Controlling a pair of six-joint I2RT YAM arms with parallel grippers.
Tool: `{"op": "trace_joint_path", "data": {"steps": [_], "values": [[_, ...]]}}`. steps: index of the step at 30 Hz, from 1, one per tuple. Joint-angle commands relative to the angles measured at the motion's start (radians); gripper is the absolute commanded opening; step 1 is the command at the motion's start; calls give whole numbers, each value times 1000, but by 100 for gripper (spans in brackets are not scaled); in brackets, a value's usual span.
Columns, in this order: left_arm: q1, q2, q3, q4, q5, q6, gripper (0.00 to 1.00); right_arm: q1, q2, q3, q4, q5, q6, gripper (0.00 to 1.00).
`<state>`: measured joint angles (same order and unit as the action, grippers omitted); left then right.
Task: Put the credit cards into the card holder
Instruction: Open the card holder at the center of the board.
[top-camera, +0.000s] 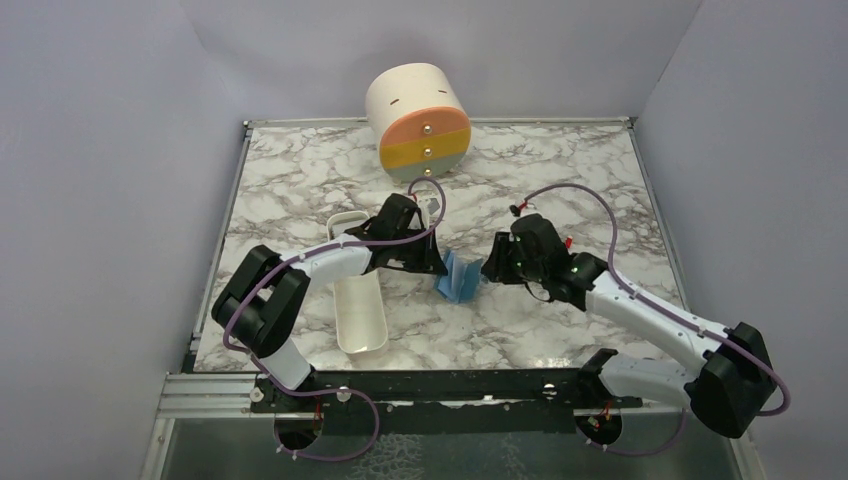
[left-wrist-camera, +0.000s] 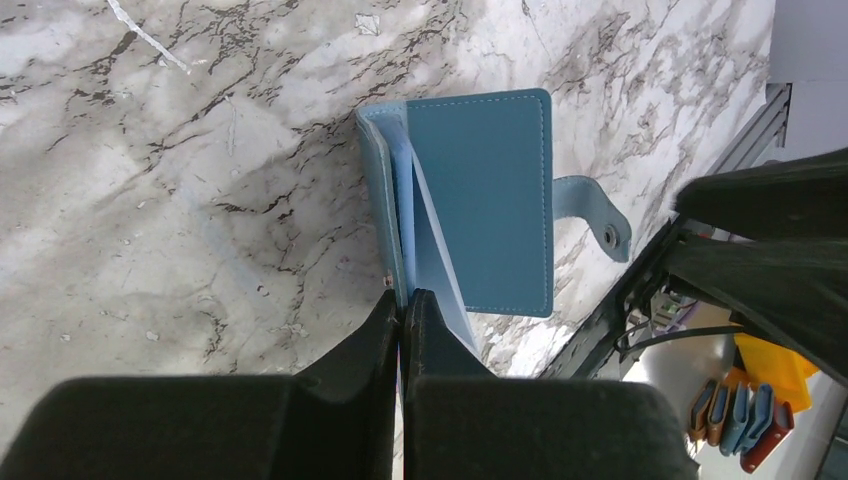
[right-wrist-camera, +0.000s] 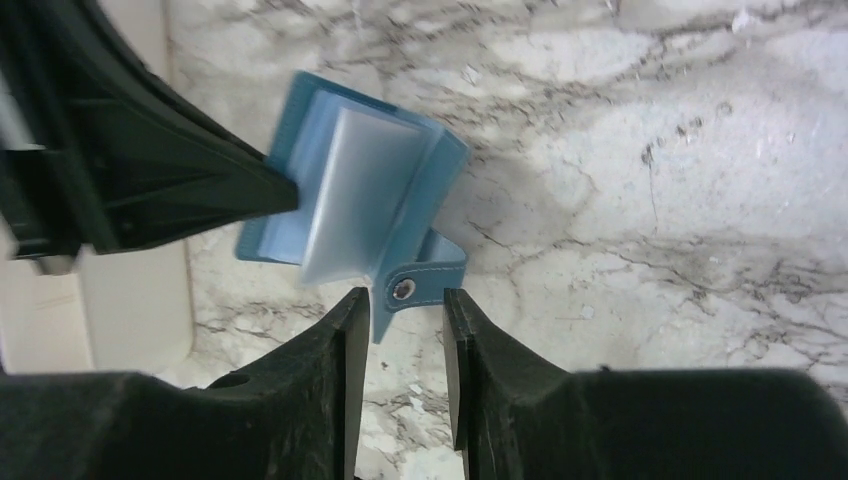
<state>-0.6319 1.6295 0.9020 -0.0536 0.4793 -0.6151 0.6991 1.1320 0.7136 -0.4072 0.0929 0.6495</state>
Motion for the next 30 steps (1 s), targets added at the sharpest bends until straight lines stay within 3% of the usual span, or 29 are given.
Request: {"op": "trace_joint_path", "data": {"steps": [1,10,30], "values": [[-8,-28,2,23,30,-12,0,4,-61,103,-67,-55,-24,36],[-27,-44,3,22,14,-37,0,8,11,67,151,-317,22,47],[-37,-62,-45,52,-28,-110,0,16,236,-18,321,-320,93,53]]}}
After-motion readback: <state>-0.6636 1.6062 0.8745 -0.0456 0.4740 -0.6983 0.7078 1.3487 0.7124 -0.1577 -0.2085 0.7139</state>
